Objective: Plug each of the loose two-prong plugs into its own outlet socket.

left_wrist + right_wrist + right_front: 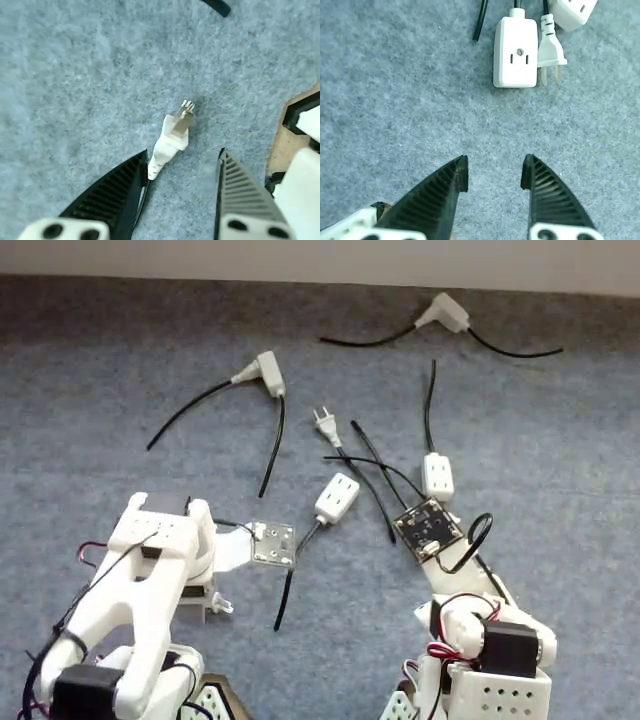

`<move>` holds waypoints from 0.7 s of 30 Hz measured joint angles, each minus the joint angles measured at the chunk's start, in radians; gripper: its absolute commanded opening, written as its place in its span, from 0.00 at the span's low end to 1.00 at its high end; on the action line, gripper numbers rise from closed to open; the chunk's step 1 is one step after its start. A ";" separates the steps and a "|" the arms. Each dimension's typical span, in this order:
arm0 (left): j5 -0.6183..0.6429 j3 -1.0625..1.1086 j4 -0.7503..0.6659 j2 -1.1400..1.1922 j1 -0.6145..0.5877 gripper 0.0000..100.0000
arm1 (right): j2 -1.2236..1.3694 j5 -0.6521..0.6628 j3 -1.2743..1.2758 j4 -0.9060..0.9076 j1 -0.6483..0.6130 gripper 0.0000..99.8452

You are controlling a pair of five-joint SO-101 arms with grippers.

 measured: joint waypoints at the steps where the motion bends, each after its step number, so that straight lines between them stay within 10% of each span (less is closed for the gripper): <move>1: 0.000 -0.012 0.000 0.015 0.000 0.23 | 0.000 0.000 0.000 0.000 0.000 0.18; 21: 0.000 -0.043 -0.043 0.198 0.000 0.16 | 0.000 0.000 0.000 0.000 0.000 0.18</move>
